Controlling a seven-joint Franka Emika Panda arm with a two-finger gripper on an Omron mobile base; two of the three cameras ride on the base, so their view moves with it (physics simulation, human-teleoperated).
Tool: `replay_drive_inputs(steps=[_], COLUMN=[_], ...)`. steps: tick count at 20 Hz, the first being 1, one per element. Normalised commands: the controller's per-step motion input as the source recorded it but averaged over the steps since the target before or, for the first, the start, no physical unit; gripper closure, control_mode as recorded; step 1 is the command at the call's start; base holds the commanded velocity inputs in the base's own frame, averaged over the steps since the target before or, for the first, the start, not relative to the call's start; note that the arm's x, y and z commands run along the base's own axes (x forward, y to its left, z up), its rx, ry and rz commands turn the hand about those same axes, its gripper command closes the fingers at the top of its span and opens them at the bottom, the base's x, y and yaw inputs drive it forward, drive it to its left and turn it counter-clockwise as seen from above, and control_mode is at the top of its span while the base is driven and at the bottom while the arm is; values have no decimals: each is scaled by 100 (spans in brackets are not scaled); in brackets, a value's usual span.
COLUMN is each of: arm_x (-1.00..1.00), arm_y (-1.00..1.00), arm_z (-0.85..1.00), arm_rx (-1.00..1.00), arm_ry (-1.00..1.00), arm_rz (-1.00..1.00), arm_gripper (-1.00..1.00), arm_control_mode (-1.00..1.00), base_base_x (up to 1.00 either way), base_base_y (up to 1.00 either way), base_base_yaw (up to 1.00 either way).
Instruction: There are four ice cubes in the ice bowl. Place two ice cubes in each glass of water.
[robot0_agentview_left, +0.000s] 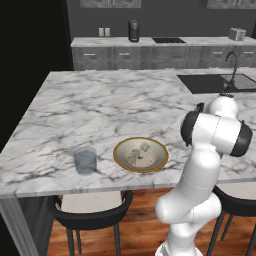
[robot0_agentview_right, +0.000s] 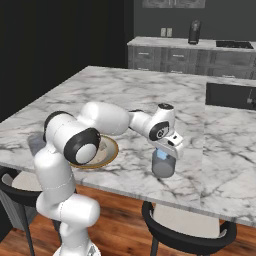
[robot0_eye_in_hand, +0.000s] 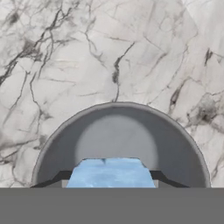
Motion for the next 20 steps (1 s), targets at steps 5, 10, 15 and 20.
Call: replay_drive_inputs(steps=[5,10,15,20], arm_x=[21,18,2,0], arm_y=[-10,-29,-9,-4], arm_z=[-11,0,0,0], arm_rx=[-1,0,0,-1], arm_ry=[5,1,1,3], arm_rz=[0,0,0,0], arm_gripper=[100,100,-100,-100], arm_control_mode=[-100,-100,-100,-100], base_base_x=[0,0,0,0], base_base_y=[0,0,0,0], base_base_yaw=[0,0,0,0])
